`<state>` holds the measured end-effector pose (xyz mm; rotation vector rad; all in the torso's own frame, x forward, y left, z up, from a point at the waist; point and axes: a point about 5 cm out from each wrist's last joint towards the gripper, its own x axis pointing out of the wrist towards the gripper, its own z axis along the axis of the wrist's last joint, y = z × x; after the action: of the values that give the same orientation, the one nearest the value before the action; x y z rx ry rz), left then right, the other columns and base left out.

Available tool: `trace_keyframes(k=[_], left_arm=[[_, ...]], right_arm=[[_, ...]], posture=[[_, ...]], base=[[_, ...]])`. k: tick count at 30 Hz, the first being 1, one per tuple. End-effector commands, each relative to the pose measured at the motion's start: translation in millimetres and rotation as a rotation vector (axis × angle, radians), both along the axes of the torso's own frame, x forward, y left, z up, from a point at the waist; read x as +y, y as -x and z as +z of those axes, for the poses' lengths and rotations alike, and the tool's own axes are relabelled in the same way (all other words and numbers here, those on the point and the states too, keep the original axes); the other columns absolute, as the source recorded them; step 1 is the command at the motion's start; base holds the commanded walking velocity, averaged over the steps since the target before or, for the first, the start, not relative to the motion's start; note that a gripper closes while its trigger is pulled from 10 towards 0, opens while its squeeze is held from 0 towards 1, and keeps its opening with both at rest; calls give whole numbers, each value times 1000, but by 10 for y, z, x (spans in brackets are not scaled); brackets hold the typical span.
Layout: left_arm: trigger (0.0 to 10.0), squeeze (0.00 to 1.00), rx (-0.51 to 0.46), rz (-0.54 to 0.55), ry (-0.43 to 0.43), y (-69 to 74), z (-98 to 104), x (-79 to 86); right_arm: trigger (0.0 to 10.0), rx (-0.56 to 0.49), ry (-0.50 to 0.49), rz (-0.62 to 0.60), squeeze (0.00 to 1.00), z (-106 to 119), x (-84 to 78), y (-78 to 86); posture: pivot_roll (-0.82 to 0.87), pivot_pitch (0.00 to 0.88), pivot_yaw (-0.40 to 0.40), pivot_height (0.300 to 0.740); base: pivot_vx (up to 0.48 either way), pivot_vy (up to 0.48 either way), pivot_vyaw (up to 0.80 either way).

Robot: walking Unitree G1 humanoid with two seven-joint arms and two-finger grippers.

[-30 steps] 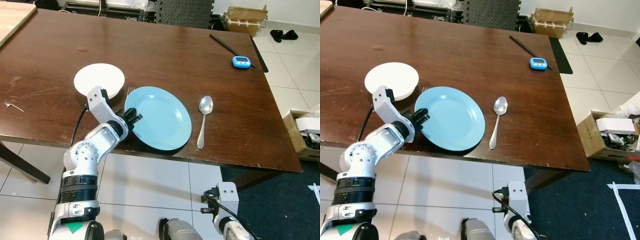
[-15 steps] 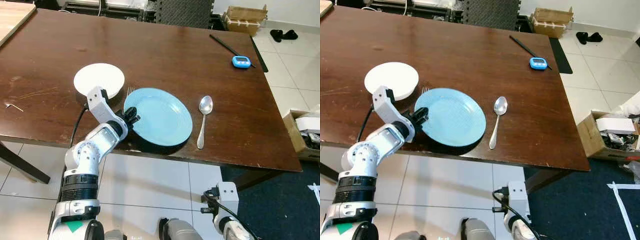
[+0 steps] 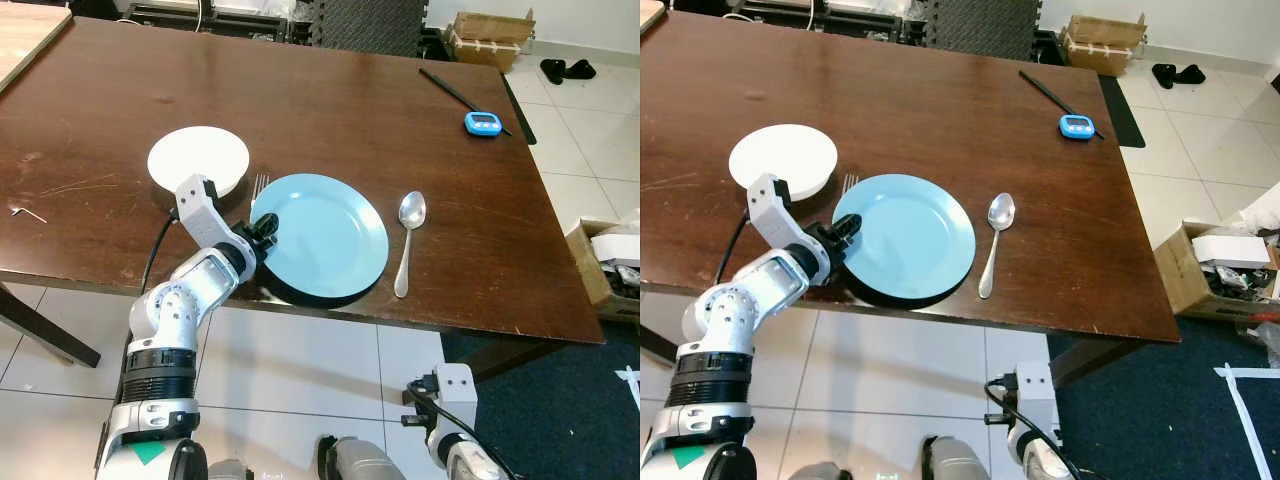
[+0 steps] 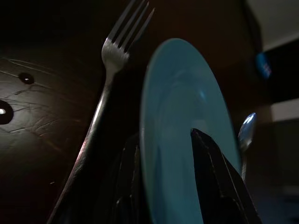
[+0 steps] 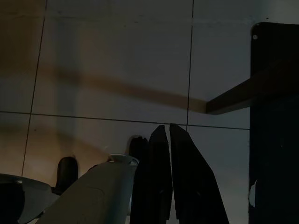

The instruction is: Setting the table

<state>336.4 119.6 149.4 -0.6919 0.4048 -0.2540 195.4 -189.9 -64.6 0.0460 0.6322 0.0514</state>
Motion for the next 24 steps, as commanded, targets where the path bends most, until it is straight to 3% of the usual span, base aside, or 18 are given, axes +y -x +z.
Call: trace_keyframes(k=[1,2,6,12,24], left_arm=[[10000,0,16,-18,-39,36,-47,-4],[10000,0,16,-15,-100,50,-67,27],[10000,0,21,19,-194,61,-122,112],[10000,0,29,36,-207,73,-149,164],[10000,0,-83,-65,-419,138,-60,144]], right_arm=[[10000,18,4,2,0,-24,-14,43],[10000,18,4,2,0,-24,-13,43],[10000,17,3,3,0,-23,-8,40],[10000,16,3,6,0,-20,-2,32],[10000,16,5,3,0,-15,-12,23]], posture=[[15,107,-25,740],[15,107,-25,740],[17,107,-26,740],[19,105,-29,740],[15,105,-27,740]], base=[[0,0,0],[0,0,0],[0,0,0],[0,0,0],[0,0,0]])
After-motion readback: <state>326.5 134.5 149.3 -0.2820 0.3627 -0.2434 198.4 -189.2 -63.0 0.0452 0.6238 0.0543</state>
